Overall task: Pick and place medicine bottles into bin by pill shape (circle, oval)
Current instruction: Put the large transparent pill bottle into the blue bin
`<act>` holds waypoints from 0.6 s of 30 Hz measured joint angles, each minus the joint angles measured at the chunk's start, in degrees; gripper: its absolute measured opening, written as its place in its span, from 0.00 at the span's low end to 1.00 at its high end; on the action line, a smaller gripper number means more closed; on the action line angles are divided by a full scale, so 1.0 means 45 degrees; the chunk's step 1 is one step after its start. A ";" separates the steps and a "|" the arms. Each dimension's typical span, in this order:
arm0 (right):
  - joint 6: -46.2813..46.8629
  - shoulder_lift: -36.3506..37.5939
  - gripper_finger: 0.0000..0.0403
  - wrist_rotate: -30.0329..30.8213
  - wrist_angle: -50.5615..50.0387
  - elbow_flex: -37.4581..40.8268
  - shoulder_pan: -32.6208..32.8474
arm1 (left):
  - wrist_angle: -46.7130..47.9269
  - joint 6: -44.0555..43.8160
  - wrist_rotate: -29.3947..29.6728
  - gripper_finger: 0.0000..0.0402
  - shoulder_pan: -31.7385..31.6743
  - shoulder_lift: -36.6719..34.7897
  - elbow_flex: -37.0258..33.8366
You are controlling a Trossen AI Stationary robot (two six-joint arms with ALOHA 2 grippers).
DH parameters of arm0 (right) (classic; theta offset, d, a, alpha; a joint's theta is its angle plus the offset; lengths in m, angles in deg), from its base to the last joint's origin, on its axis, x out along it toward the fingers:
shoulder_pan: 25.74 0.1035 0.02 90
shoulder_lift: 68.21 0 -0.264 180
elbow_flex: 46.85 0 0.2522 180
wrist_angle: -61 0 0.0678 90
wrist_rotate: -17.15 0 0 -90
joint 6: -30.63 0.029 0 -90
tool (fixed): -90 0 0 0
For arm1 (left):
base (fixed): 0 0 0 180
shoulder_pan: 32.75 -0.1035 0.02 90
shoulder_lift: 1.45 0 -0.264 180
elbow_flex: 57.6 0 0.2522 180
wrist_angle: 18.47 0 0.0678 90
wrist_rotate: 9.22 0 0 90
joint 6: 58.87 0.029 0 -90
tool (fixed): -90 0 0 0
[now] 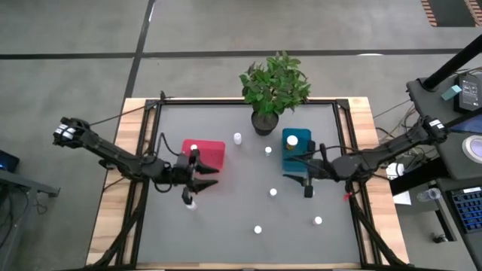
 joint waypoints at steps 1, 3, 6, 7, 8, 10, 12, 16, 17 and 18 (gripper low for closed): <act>-0.0258 0.0172 0.57 -0.0048 0.0327 0.0159 0.0020 | 0.0025 -0.0239 -0.0002 0.43 0.0068 0.0240 0.0206; -0.0741 0.0529 0.57 -0.0445 0.0688 0.0350 0.0015 | 0.0435 -0.0562 0.0002 0.43 0.0155 0.0615 0.0629; -0.1351 0.1073 0.57 -0.0999 0.0863 0.0546 0.0015 | 0.1561 -0.1020 0.0003 0.43 0.0211 0.1067 0.1341; -0.1550 0.1266 0.57 -0.1007 0.0901 0.0618 0.0015 | 0.2058 -0.1234 0.0017 0.43 0.0204 0.1202 0.1592; -0.1651 0.1466 0.57 -0.1031 0.0900 0.0695 0.0015 | 0.2636 -0.1370 0.0060 0.43 0.0204 0.1335 0.1894; -0.1946 0.1878 0.57 -0.1014 0.0948 0.0916 0.0011 | 0.3876 -0.1581 0.0063 0.43 0.0202 0.1556 0.2533; -0.2117 0.2245 0.57 -0.1007 0.1079 0.1130 0.0009 | 0.5128 -0.1610 0.0065 0.43 0.0200 0.1738 0.3240; -0.2135 0.2912 0.57 -0.1008 0.1134 0.1413 0.0011 | 0.7679 -0.1635 0.0055 0.43 0.0200 0.2101 0.4597; -0.2018 0.3060 0.57 -0.1007 0.1130 0.1486 0.0011 | 0.8400 -0.1788 0.0047 0.43 0.0200 0.2167 0.4944; -0.1936 0.3201 0.57 -0.1007 0.1146 0.1564 0.0009 | 0.9164 -0.2023 0.0004 0.43 0.0196 0.2222 0.5295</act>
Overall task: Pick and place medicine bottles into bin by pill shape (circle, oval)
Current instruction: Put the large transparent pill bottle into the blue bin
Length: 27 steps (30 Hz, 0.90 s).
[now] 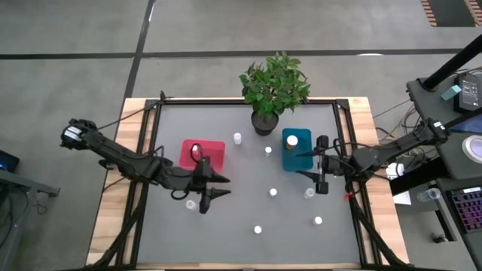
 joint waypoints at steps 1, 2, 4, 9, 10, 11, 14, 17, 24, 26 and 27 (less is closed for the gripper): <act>0.0092 0.0110 0.57 0.0003 0.0005 0.0091 -0.0004 | 0.0897 -0.0329 -0.0137 0.43 -0.0007 0.0057 0.0382; 0.0238 0.0198 0.57 0.0009 -0.0013 0.0165 -0.0004 | 0.1846 -0.0709 -0.0224 0.43 -0.0005 0.0114 0.0756; 0.0673 0.0303 0.57 0.0116 -0.0013 0.0262 -0.0004 | 0.3682 -0.1566 -0.0570 0.43 -0.0002 0.0305 0.1508; 0.1969 -0.0129 0.57 0.0466 -0.0270 0.0046 -0.0004 | 0.7319 -0.2852 -0.1792 0.43 0.0158 0.0829 0.2877; 0.2054 -0.0380 0.57 0.0476 -0.0265 -0.0074 -0.0004 | 0.7940 -0.2979 -0.2190 0.43 0.0237 0.0925 0.3033; 0.2131 -0.0641 0.57 0.0474 -0.0270 -0.0216 -0.0004 | 0.8506 -0.3255 -0.2545 0.43 0.0351 0.1006 0.3140; 0.2334 -0.1604 0.57 0.0526 -0.0298 -0.0865 -0.0004 | 1.0104 -0.4640 -0.3808 0.43 0.0832 0.1198 0.3246; 0.2237 -0.2722 0.57 0.0760 -0.0500 -0.1831 -0.0004 | 1.1601 -0.6215 -0.5398 0.43 0.1497 0.1280 0.3241; 0.1938 -0.5443 0.57 0.0791 -0.1639 -0.4350 -0.0243 | 1.4142 -0.9158 -0.6265 0.43 0.3373 0.1214 0.3064; 0.1629 -0.6206 0.57 0.0792 -0.1940 -0.5035 -0.0329 | 1.4161 -0.9214 -0.5928 0.43 0.3726 0.1214 0.2818; 0.1524 -0.6558 0.57 0.0794 -0.2069 -0.5361 -0.0354 | 1.4145 -0.9204 -0.5526 0.43 0.3876 0.1233 0.2691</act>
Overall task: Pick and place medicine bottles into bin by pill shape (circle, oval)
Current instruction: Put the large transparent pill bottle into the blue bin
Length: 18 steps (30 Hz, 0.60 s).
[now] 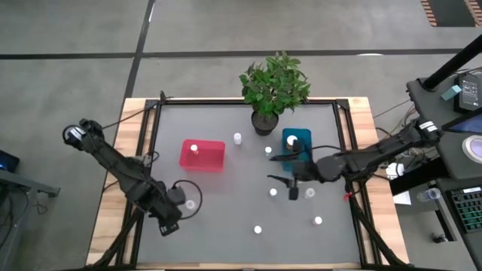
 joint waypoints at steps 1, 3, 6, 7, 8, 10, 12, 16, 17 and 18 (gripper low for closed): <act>-0.0163 -0.0357 0.57 -0.0007 -0.0075 -0.0309 -0.0021 | 0.0019 0.0039 0.0411 0.43 0.0140 0.0029 -0.0116; -0.0369 -0.0979 0.57 -0.0012 -0.0401 -0.0942 -0.0043 | -0.0025 0.0345 0.0968 0.43 0.0412 0.0048 -0.0402; -0.0660 -0.1739 0.57 -0.0014 -0.0973 -0.1825 -0.0043 | -0.0067 0.0431 0.1881 0.43 0.0756 0.0043 -0.0973; -0.0665 -0.1945 0.57 -0.0015 -0.1268 -0.2068 -0.0043 | -0.0062 0.0433 0.2126 0.43 0.0834 0.0043 -0.1179; -0.0661 -0.2127 0.57 -0.0017 -0.1528 -0.2323 -0.0043 | -0.0130 0.0432 0.2351 0.43 0.0914 0.0043 -0.1386; -0.0657 -0.2399 0.57 -0.0021 -0.2124 -0.2749 -0.0043 | -0.0575 0.0427 0.2657 0.43 0.1016 0.0043 -0.1901; -0.0624 -0.2561 0.57 -0.0022 -0.2512 -0.3019 -0.0043 | -0.1036 0.0315 0.3186 0.43 0.1047 0.0043 -0.2456; -0.0558 -0.2654 0.57 -0.0017 -0.2907 -0.3253 -0.0043 | -0.2513 0.0193 0.3931 0.43 0.1035 0.0043 -0.3378; -0.0557 -0.2647 0.57 -0.0017 -0.2944 -0.3267 -0.0043 | -0.2873 0.0317 0.4040 0.43 0.1039 0.0043 -0.3548; -0.0560 -0.2644 0.57 -0.0017 -0.2983 -0.3263 -0.0043 | -0.3266 0.0374 0.4146 0.43 0.1057 0.0043 -0.3695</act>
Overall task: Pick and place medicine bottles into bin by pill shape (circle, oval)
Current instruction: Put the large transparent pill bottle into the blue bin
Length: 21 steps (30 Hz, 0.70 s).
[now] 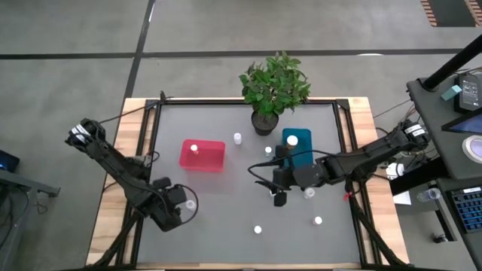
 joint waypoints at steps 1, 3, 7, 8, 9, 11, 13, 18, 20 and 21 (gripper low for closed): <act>0.0000 0.0004 0.57 0.0000 0.0023 0.0027 0.0000 | -0.0307 0.0053 0.0243 0.43 0.0002 0.0000 -0.0120; 0.0005 0.0082 0.57 0.0005 0.0029 0.0170 0.0000 | -0.0440 0.0171 0.0642 0.44 -0.0020 0.0000 -0.0214; 0.0262 0.0170 0.57 0.0003 0.0013 0.0411 0.0000 | -0.1015 0.0984 0.0837 0.48 -0.0002 0.0044 -0.0433; 0.0338 0.0175 0.57 0.0010 0.0013 0.0443 0.0000 | -0.1352 0.1194 0.0907 0.49 -0.0003 0.0044 -0.0584; 0.0417 0.0177 0.57 0.0005 0.0029 0.0468 0.0000 | -0.1810 0.1347 0.0931 0.50 -0.0010 0.0044 -0.0768; 0.0586 0.0185 0.57 0.0005 0.0005 0.0531 0.0000 | -0.2555 0.1609 0.0966 0.50 -0.0019 0.0046 -0.1177; 0.0583 0.0175 0.57 0.0005 0.0020 0.0549 0.0000 | -0.3406 0.1680 0.0995 0.50 -0.0019 0.0155 -0.1564; 0.0575 0.0175 0.57 0.0005 0.0015 0.0559 0.0000 | -0.5112 0.1690 0.1299 0.50 -0.0019 0.0543 -0.2345; 0.0575 0.0175 0.57 0.0005 0.0018 0.0557 0.0000 | -0.5689 0.1710 0.1565 0.50 -0.0019 0.0785 -0.2491; 0.0578 0.0175 0.57 0.0005 0.0018 0.0559 0.0000 | -0.6039 0.1730 0.1621 0.50 -0.0019 0.0939 -0.2523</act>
